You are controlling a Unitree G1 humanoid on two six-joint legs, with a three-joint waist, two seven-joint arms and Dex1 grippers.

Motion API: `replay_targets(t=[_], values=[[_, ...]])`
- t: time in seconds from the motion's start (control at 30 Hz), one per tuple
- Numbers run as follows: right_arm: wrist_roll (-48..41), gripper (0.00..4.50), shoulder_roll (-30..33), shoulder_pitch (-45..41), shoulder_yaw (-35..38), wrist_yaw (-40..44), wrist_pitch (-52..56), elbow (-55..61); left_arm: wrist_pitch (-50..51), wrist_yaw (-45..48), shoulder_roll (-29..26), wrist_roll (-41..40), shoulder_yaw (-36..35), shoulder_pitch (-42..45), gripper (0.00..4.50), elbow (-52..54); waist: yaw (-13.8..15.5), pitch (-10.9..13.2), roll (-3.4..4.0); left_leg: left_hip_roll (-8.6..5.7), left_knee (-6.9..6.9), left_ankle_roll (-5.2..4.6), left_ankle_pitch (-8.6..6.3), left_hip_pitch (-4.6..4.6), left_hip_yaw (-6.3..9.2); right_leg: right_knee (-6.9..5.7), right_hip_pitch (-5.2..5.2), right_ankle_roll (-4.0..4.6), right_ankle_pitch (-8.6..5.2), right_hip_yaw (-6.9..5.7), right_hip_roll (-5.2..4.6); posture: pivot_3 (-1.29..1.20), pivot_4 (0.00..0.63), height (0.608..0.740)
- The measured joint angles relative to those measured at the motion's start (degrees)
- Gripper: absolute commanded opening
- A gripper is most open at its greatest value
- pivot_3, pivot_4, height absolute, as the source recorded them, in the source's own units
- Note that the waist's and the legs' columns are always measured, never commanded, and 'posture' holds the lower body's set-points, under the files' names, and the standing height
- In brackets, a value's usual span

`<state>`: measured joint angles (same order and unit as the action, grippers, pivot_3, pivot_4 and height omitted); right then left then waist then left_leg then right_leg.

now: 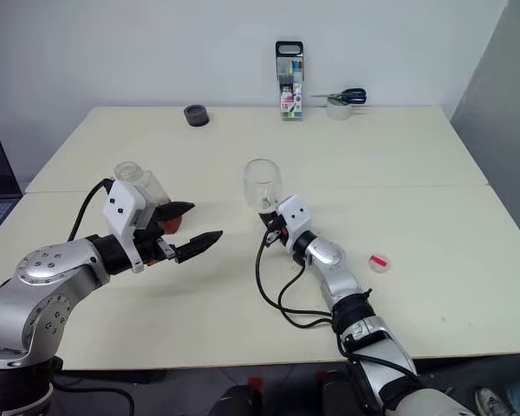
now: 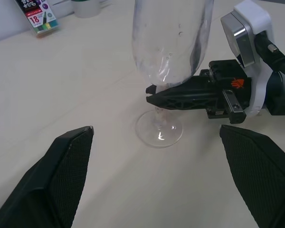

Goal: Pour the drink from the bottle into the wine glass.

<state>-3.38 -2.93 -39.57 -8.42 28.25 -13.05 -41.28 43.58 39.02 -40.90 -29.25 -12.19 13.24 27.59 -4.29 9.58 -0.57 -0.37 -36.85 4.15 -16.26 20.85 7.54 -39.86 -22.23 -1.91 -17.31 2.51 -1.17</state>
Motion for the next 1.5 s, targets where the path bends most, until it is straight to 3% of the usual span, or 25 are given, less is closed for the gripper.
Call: replay_targets(t=[0.03,0.17,0.33,0.4,1.03,1.5], values=[[-0.08,0.96,-0.02,-0.10,0.23,0.09,0.20,0.00,-0.38,0.34,-0.02,0.05,0.00,-0.02,4.50,-0.24,0.00,0.00,0.00,0.00,0.00,0.00,0.00,0.00,0.00,0.00,0.00,0.00,0.00,0.00,0.00,0.00,0.150,0.740],[-0.11,2.16,-0.22,0.13,0.31,0.79,1.73,0.03,-2.87,1.33,-0.24,0.47,0.00,-0.51,4.50,-1.71,0.01,0.02,0.02,0.00,0.00,0.00,0.00,0.01,-0.01,0.02,-0.02,0.00,0.00,0.01,0.00,0.00,0.150,0.740],[-0.11,4.00,-0.09,0.26,0.36,0.95,2.40,0.03,-7.03,2.96,-0.23,1.65,0.39,-1.85,4.50,-5.17,-0.13,0.03,0.02,0.02,0.03,0.00,0.00,0.01,0.00,0.02,-0.03,0.00,0.00,0.00,0.01,0.00,0.150,0.740],[-0.13,4.46,-0.20,0.26,0.38,0.95,2.50,0.04,-9.17,3.64,-0.22,2.22,0.54,-2.27,4.50,-6.17,-0.18,0.03,0.02,0.02,0.03,0.00,0.00,0.01,-0.02,0.02,-0.03,0.00,0.00,0.02,0.01,0.00,0.150,0.740],[-0.15,4.46,3.72,3.40,0.70,1.40,5.33,5.20,-20.81,6.50,2.02,3.18,0.17,-4.98,4.50,-12.23,-0.23,0.05,0.04,0.02,0.06,0.00,0.00,0.04,-0.01,0.09,-0.03,0.00,0.00,0.01,0.00,0.00,0.150,0.740],[0.46,4.46,11.13,13.43,-2.20,5.54,11.06,22.69,-23.48,3.08,3.59,2.54,-1.34,-5.70,4.50,-9.06,0.10,0.06,0.02,0.03,0.08,0.00,-0.01,0.07,0.00,0.22,0.00,-0.01,-0.01,-0.01,-0.01,0.00,0.150,0.740]])
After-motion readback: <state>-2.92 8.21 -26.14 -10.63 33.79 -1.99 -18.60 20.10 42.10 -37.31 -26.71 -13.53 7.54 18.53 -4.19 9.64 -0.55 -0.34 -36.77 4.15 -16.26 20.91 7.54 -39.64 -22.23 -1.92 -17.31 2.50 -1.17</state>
